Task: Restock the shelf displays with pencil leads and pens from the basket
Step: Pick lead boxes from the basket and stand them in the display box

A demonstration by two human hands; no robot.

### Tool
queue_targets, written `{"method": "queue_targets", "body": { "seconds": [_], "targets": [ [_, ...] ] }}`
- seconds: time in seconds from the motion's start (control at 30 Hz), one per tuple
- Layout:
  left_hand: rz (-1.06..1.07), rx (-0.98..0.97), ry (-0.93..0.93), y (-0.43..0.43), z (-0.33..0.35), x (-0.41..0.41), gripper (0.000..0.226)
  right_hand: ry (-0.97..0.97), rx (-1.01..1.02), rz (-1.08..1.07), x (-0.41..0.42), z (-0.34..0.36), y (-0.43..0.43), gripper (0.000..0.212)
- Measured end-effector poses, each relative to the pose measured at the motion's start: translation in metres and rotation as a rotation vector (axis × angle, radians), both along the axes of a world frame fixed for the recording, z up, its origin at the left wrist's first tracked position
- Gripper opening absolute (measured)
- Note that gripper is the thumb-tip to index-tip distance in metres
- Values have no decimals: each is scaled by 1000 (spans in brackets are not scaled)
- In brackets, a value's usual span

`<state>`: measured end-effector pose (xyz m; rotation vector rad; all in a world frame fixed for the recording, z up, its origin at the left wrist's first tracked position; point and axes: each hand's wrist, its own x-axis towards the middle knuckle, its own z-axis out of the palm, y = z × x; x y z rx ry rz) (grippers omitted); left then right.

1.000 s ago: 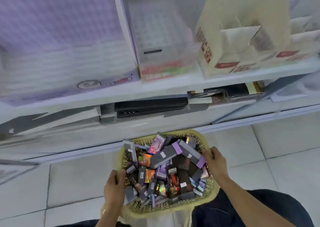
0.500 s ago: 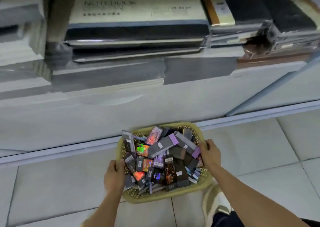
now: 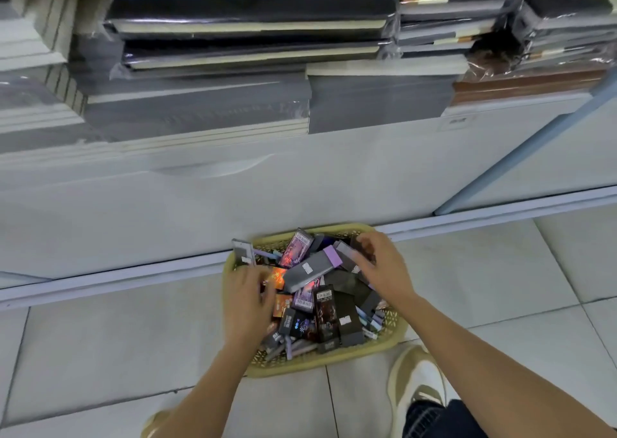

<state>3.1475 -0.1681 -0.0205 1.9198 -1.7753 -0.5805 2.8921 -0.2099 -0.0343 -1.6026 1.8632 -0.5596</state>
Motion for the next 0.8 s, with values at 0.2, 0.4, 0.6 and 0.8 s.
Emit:
{"method": "queue_targets", "body": {
  "seconds": [0.2, 0.4, 0.6, 0.8],
  "targets": [
    [-342, 163, -90, -20, -15, -38, 42, 279, 69, 112, 22, -20, 16, 60],
    [-256, 326, -173, -28, -28, -46, 50, 177, 190, 76, 7, -16, 5, 12],
    [-119, 438, 140, -31, -16, -35, 18, -154, 74, -121, 1, 13, -10, 15],
    [154, 634, 965, -20, 3, -34, 42, -680, 313, -3, 38, 38, -4, 30]
  ]
}}
